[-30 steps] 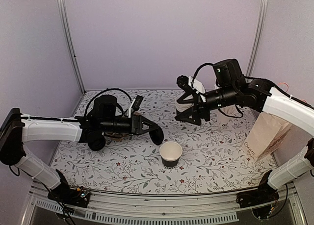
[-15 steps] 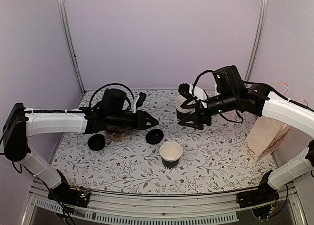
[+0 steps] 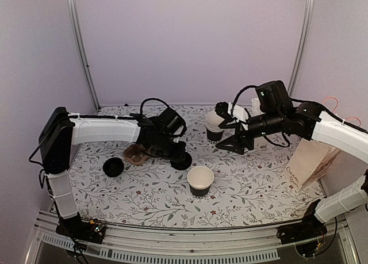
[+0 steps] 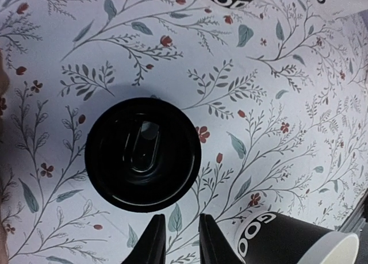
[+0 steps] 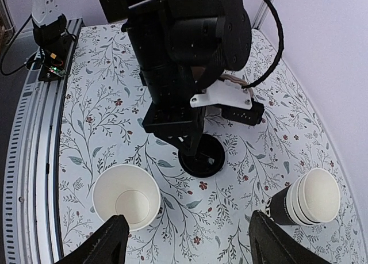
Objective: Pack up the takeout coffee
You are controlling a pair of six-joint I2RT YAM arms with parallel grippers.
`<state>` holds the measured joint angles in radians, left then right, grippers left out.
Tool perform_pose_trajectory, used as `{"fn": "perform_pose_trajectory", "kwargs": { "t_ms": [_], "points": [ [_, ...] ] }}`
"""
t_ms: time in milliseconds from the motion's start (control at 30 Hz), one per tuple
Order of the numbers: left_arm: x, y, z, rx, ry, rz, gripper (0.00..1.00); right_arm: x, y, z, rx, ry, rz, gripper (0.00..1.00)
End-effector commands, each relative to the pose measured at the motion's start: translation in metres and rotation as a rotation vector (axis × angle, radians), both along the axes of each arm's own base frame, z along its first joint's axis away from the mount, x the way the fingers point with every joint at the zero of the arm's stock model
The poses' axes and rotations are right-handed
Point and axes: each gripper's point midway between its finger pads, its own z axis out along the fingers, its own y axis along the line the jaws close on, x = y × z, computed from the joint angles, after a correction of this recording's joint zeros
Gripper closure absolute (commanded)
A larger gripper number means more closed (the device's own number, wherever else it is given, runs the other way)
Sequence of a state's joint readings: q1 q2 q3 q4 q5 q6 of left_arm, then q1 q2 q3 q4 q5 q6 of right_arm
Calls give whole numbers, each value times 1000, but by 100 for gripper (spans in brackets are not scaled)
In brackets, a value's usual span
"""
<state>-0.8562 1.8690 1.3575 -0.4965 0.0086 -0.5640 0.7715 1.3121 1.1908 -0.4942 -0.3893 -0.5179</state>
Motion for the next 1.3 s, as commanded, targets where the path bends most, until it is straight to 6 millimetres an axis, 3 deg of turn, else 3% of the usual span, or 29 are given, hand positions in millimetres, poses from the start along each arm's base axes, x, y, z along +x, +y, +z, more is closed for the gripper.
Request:
{"fn": "perform_pose_trajectory", "kwargs": {
  "t_ms": [0, 467, 733, 867, 1033, 1267],
  "points": [
    [-7, -10, -15, 113, 8, -100, 77, 2, -11, 4, -3, -31, -21, 25],
    [11, -28, -49, 290, 42, -148, 80, 4, -20, 0, 6, -10, -33, 25],
    [9, -14, -66, 411, 51, -122, 82, 4, -21, -1, 12, -2, -31, 25],
    [8, -17, -72, 420, 56, -135, 83, 3, -20, -2, 15, 7, -29, 25],
    [10, -19, -75, 444, 33, -141, 84, 4, -21, -3, 15, 14, -32, 25],
    [7, -25, -66, 471, -14, -169, 78, 3, -22, -3, 19, 19, -29, 24]
  ]
}}
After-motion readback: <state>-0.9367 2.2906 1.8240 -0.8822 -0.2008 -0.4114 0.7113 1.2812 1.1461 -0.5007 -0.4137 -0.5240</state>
